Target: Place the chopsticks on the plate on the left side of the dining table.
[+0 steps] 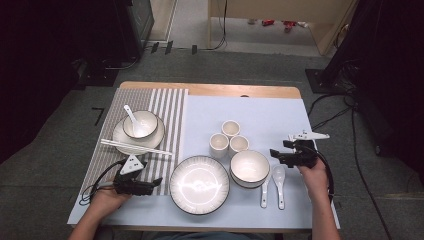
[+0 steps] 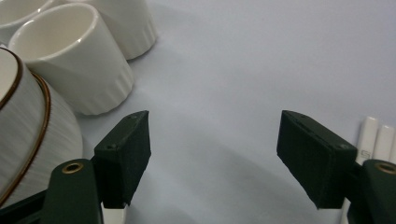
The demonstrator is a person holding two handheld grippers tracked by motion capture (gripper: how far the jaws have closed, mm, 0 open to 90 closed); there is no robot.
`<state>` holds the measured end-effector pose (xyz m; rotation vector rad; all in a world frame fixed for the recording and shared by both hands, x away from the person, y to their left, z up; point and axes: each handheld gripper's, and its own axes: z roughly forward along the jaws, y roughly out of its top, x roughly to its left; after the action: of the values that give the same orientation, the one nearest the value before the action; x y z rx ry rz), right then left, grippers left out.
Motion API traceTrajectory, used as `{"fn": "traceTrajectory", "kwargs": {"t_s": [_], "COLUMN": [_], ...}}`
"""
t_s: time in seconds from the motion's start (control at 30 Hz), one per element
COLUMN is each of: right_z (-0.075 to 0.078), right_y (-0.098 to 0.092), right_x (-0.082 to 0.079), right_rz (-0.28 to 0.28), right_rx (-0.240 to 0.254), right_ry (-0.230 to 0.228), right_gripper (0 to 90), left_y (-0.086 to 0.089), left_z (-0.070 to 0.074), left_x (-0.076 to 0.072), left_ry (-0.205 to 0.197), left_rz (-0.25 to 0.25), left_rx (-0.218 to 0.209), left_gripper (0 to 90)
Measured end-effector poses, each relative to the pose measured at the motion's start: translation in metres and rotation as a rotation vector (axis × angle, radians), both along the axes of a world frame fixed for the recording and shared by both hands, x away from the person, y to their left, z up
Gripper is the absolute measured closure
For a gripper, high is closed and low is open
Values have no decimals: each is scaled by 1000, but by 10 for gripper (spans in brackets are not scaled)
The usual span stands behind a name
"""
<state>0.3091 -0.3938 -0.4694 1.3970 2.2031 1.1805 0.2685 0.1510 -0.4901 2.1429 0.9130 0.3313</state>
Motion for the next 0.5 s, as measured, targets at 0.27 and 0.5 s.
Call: {"fn": "traceTrajectory", "kwargs": {"t_s": [0.27,0.5], "right_z": [-6,-9], "right_y": [-6,-11], "right_x": [-1,-2], "right_rz": [-24,-39], "right_rx": [-28,-53], "right_ry": [-8,-10], "right_gripper": [259,259], "left_y": [1,1], "left_z": [3,6], "left_x": [1,2], "left_ry": [31,43], "left_rz": [5,12], "left_rx": [11,23], "left_gripper": [157,156]}}
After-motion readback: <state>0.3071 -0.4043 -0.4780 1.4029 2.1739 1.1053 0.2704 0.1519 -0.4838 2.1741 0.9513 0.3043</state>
